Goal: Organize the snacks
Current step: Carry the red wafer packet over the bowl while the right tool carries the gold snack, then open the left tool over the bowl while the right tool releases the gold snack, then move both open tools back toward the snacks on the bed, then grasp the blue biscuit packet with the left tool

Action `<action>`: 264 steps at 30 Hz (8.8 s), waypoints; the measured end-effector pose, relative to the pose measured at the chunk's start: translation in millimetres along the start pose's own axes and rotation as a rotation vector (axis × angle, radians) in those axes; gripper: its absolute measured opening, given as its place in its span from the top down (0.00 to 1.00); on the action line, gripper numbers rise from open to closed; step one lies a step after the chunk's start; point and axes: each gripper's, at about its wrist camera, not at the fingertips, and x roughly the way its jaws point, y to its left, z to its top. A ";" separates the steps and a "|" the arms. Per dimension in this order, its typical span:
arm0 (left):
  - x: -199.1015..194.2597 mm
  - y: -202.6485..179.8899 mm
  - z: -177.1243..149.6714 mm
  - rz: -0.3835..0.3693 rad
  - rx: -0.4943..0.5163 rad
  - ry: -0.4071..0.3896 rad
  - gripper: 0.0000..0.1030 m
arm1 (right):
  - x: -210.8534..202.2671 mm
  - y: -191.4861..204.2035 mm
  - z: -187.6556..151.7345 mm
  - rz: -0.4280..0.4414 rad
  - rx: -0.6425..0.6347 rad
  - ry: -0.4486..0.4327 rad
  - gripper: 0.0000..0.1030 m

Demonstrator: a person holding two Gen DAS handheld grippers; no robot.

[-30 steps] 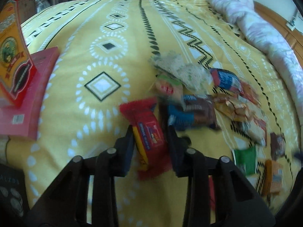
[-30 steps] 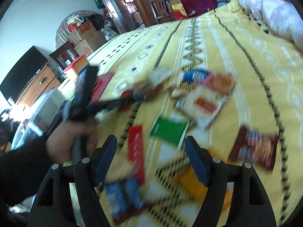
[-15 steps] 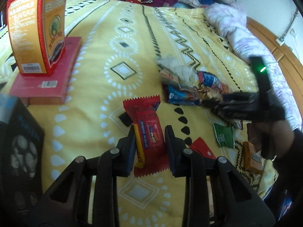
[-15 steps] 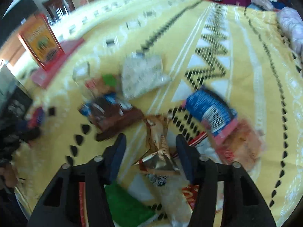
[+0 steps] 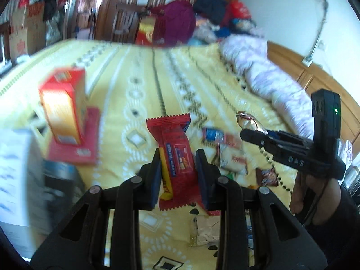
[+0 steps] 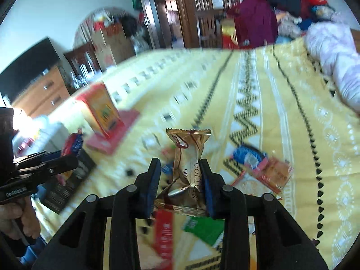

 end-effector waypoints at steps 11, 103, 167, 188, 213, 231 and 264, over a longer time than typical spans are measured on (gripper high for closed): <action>-140.4 76.5 12.1 0.201 -0.071 -0.194 0.71 | -48.1 145.7 59.0 0.169 -0.108 -0.118 0.63; -244.3 236.9 -52.0 0.413 -0.382 -0.236 0.71 | 53.2 472.3 49.7 0.486 -0.425 0.135 0.62; -236.8 242.3 -63.9 0.426 -0.449 -0.206 0.21 | 48.1 473.0 39.6 0.378 -0.501 0.090 0.34; -237.2 241.5 -59.5 0.431 -0.448 -0.209 0.18 | 33.6 460.9 46.6 0.291 -0.485 0.033 0.13; -123.8 12.7 -40.8 0.072 0.061 -0.067 0.18 | -57.3 161.9 -175.5 0.037 -0.022 0.222 0.12; 42.9 -139.9 -120.2 -0.241 0.288 0.444 0.23 | -91.1 32.0 -236.6 -0.006 0.240 0.199 0.12; 60.5 -57.5 -147.8 -0.007 0.237 0.377 0.28 | -98.5 9.4 -249.4 0.015 0.300 0.199 0.12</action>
